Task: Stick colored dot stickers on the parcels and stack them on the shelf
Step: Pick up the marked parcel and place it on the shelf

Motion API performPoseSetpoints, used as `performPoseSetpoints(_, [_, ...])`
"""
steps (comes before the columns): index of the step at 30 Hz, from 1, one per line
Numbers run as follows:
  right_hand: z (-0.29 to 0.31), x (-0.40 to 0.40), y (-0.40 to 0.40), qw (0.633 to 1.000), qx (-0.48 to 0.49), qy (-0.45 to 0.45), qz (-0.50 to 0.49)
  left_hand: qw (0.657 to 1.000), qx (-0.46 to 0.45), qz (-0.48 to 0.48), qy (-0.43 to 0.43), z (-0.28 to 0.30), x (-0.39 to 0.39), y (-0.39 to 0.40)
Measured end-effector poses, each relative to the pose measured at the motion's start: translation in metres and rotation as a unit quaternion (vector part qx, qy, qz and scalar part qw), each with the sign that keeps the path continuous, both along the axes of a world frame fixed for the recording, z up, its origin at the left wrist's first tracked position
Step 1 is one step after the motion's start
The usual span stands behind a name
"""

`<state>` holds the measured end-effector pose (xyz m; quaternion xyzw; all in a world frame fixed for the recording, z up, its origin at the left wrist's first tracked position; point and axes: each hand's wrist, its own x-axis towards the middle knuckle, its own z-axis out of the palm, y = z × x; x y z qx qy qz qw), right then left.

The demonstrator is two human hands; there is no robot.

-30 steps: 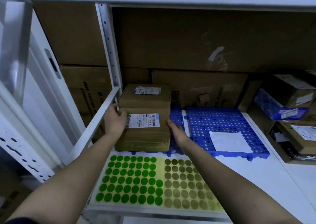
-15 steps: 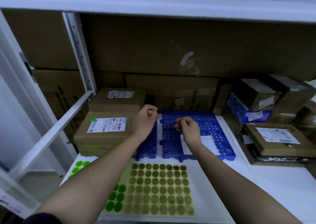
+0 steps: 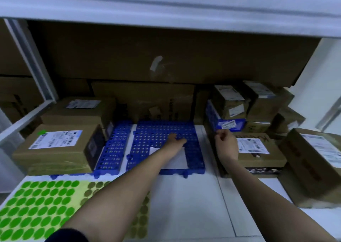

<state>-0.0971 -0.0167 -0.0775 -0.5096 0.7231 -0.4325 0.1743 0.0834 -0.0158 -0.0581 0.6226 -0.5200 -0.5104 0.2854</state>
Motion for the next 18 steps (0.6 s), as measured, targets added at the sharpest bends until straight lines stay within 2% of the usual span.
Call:
performPoseSetpoints(3, [-0.002,-0.043,-0.001,0.991,0.047,0.112,-0.061,1.000,0.022,-0.009,0.014,0.001,-0.040,0.002])
performPoseSetpoints(8, [-0.008,-0.101,0.004,0.970,0.125,0.182,-0.100,0.997,0.062,-0.030,0.022,-0.002,-0.097,0.003])
performPoseSetpoints(12, [-0.013,-0.134,0.005,0.964,0.172,0.182,-0.088,0.996,0.075,-0.049,0.003,-0.004,-0.134,0.009])
performPoseSetpoints(18, [-0.015,-0.157,0.004,0.955,0.205,0.203,-0.066,0.994,0.091,-0.059,0.032,-0.013,-0.167,0.012])
